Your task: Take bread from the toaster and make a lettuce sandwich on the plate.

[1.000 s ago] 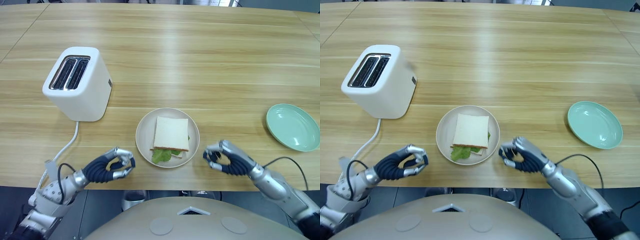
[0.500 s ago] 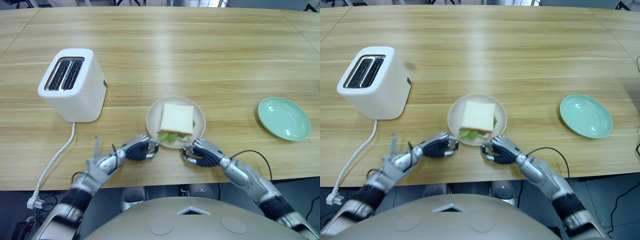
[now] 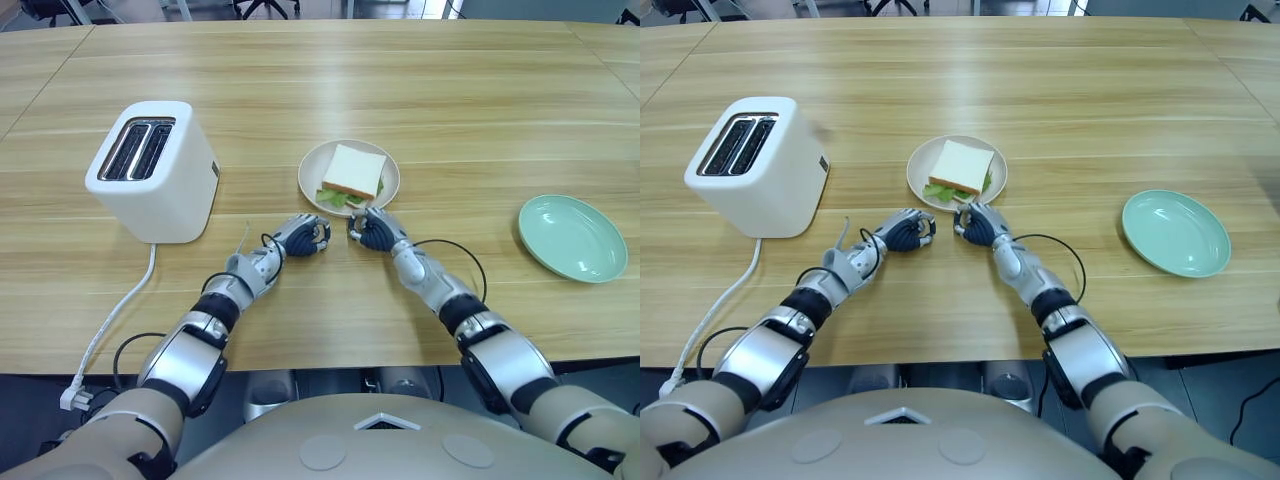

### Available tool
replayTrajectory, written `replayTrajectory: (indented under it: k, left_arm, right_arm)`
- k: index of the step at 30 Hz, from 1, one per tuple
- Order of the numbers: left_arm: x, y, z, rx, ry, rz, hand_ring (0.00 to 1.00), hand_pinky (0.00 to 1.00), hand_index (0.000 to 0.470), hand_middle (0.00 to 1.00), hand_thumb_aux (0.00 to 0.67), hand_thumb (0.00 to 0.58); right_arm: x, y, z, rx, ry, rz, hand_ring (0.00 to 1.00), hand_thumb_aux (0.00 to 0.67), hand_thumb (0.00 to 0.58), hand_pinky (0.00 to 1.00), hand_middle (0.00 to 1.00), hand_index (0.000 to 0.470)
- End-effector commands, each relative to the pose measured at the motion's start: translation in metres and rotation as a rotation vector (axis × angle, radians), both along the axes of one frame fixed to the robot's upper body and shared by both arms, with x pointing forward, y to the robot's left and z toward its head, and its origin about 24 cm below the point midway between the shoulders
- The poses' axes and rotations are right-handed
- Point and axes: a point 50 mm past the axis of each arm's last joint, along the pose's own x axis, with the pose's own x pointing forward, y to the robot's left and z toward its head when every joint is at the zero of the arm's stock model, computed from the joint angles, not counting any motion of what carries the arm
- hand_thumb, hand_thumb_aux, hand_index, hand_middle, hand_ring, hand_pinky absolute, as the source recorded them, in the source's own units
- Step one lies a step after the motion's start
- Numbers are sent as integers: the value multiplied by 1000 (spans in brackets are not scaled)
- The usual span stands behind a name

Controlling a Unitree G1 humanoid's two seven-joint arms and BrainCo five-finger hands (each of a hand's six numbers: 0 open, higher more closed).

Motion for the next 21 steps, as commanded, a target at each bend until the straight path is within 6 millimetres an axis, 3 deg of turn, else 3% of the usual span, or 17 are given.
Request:
replayTrajectory:
  k: [1, 3, 6, 7, 8, 9, 10, 11, 14, 21]
  left_arm:
    - [-3, 8, -13, 22, 51, 74, 1000, 1000, 460, 1000, 670, 580]
    - [0, 7, -8, -51, 29, 114, 1000, 1000, 460, 1000, 670, 580]
    - [2, 3, 11, -329, -46, 153, 1000, 1000, 460, 1000, 670, 580]
    - [2, 5, 16, -423, -54, 174, 980, 980, 310, 980, 452, 519]
    - [2, 6, 21, -515, -65, 187, 980, 980, 310, 980, 452, 519]
    - [1, 7, 26, -606, -72, 196, 412, 412, 186, 412, 271, 374]
    - [-1, 9, 33, -718, -99, 205, 0, 0, 0, 0, 0, 0]
    - [-2, 12, 39, -813, -131, 215, 0, 0, 0, 0, 0, 0]
    - [-7, 23, 54, -981, -227, 240, 0, 0, 0, 0, 0, 0]
    - [-9, 44, 63, -1021, -348, 323, 0, 0, 0, 0, 0, 0]
  right_arm:
    - [-7, -9, -16, -6, 87, -62, 1000, 670, 580, 1000, 1000, 460]
    - [-8, -9, -15, 18, 77, -68, 1000, 670, 580, 1000, 1000, 460]
    - [-11, -10, -9, 135, 16, -78, 1000, 670, 580, 1000, 1000, 460]
    - [-12, -11, -6, 182, -14, -78, 961, 478, 532, 961, 961, 328]
    - [-14, -11, -3, 230, -43, -76, 961, 478, 532, 961, 961, 328]
    - [-16, -11, 1, 279, -68, -73, 922, 394, 482, 922, 922, 271]
    - [-17, -13, 6, 348, -108, -82, 580, 13, 23, 580, 580, 9]
    - [-18, -15, 13, 415, -151, -98, 0, 0, 0, 0, 0, 0]
    - [-18, -29, 33, 584, -294, -163, 0, 0, 0, 0, 0, 0]
    - [-18, -57, 53, 684, -463, -302, 0, 0, 0, 0, 0, 0]
